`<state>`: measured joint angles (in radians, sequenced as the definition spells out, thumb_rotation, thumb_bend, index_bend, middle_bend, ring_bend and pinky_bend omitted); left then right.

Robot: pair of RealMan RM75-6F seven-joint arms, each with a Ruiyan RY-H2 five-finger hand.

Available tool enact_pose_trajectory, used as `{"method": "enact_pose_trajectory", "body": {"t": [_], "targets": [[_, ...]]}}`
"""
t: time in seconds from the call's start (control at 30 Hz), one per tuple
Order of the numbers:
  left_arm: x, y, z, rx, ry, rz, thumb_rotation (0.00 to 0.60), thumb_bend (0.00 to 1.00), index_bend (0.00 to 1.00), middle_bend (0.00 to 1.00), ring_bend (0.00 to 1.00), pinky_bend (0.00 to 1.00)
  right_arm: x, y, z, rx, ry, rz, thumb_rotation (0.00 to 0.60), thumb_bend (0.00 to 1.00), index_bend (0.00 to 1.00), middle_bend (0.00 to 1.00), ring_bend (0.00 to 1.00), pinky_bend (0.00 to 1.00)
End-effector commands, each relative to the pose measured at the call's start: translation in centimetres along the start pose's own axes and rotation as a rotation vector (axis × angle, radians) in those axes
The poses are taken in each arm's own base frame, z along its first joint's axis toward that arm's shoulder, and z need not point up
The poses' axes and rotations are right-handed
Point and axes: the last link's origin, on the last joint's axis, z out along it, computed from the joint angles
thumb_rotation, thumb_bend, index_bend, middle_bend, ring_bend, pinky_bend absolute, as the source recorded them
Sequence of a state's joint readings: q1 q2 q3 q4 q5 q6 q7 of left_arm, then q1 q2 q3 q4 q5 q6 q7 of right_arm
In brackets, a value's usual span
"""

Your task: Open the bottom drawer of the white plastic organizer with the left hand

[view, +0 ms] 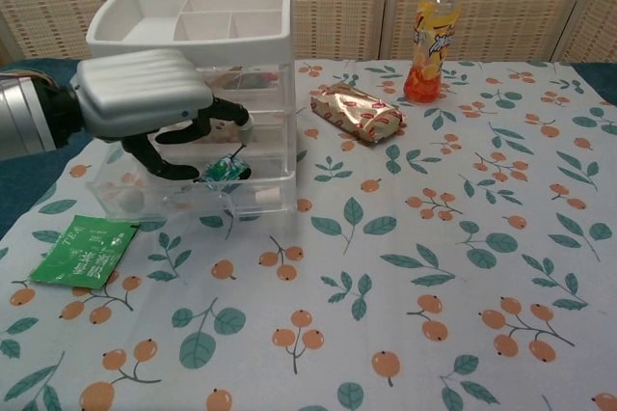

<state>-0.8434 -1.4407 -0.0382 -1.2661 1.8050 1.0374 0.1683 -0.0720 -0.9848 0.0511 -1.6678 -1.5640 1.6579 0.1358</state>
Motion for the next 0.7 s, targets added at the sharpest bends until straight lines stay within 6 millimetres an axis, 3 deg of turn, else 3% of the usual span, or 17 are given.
{"method": "enact_pose_trajectory", "body": {"t": [0.03, 0.7], "targets": [[0.0, 0.0, 0.1, -0.021, -0.006, 0.028, 0.6, 0.25, 0.32, 0.86, 0.95, 1.0, 0.0, 0.0, 0.0, 0.0, -0.001, 0.0, 0.6, 0.11, 0.0, 0.12, 0.07, 0.13], [-0.5, 0.4, 1.4, -0.131, 0.003, 0.178, 0.6, 0.25, 0.32, 0.86, 0.95, 1.0, -0.2, 0.1, 0.3, -0.008, -0.01, -0.001, 0.6, 0.11, 0.0, 0.12, 0.07, 0.13]]}}
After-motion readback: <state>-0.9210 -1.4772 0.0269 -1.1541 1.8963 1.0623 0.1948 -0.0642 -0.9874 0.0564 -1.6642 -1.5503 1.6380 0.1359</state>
